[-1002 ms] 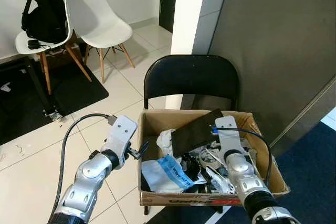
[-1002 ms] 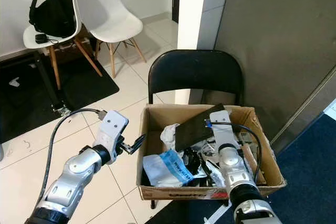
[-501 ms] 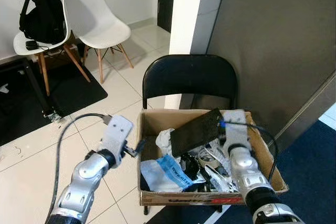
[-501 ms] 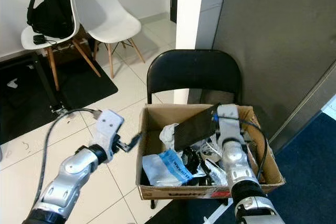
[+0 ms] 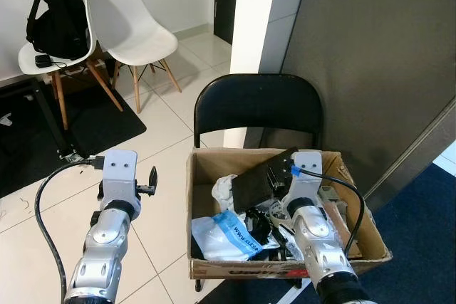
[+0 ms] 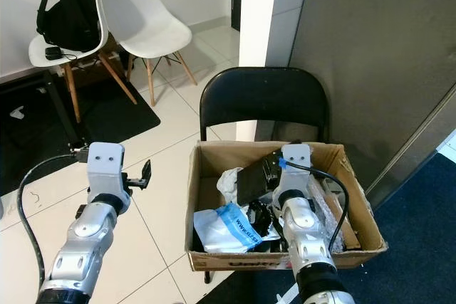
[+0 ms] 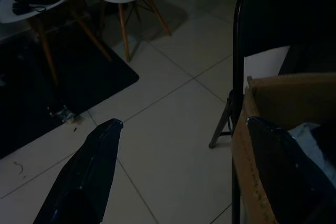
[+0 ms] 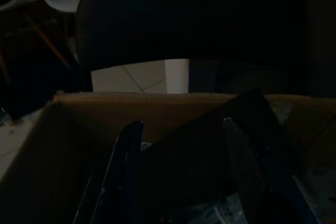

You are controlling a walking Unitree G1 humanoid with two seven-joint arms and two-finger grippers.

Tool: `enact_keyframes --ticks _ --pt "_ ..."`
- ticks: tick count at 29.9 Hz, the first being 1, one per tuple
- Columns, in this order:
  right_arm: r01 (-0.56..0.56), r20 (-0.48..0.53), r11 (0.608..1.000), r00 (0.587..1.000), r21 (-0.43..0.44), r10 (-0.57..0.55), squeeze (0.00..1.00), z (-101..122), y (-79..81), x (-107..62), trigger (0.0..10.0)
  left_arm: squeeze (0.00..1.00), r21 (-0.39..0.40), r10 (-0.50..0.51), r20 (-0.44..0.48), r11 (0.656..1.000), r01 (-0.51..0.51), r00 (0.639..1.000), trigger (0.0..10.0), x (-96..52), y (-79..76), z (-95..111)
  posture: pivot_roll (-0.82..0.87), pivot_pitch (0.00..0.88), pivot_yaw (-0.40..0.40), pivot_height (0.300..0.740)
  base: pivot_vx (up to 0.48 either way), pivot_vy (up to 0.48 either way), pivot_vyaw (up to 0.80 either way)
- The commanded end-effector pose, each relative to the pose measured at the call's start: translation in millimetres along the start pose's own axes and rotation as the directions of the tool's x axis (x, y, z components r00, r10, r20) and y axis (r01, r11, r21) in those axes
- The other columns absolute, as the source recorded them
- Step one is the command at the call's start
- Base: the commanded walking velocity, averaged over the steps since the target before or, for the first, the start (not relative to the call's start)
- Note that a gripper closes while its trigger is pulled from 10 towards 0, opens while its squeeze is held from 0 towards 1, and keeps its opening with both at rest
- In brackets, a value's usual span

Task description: Picking trash to rubbish bin

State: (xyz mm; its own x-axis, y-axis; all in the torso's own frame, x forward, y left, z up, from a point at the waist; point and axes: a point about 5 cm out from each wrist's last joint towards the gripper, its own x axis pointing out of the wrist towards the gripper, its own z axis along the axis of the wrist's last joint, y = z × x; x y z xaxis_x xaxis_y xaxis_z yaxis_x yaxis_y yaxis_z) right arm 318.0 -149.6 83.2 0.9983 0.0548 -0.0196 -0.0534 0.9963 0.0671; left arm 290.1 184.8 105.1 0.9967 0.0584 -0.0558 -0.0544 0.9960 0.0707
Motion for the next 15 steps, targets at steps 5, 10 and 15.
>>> enact_keyframes --ticks 5,10,15 --pt "-0.003 -0.026 1.000 1.000 0.010 0.003 0.00 -6.3 -2.2 -7.2 10.0 0.00 -0.022 0.013 -0.002 1.000 -0.013 1.000 10.0 -3.7 -2.1 -0.5 0.10 0.125 -0.002 0.740 0.000 0.000 0.00" --pt "-0.004 -0.022 1.000 1.000 0.001 0.004 0.00 -6.0 -5.0 -10.0 10.0 0.00 -0.027 0.012 0.001 1.000 -0.012 1.000 10.0 -4.1 -2.0 1.1 0.10 0.128 -0.005 0.740 -0.099 0.000 0.00" --pt "0.000 -0.035 1.000 0.999 0.012 0.000 0.00 -6.1 -6.0 -12.0 10.0 0.00 -0.035 0.012 0.005 0.999 -0.011 1.000 10.0 -4.8 -3.3 2.8 0.09 0.134 -0.007 0.740 -0.289 0.000 0.00"
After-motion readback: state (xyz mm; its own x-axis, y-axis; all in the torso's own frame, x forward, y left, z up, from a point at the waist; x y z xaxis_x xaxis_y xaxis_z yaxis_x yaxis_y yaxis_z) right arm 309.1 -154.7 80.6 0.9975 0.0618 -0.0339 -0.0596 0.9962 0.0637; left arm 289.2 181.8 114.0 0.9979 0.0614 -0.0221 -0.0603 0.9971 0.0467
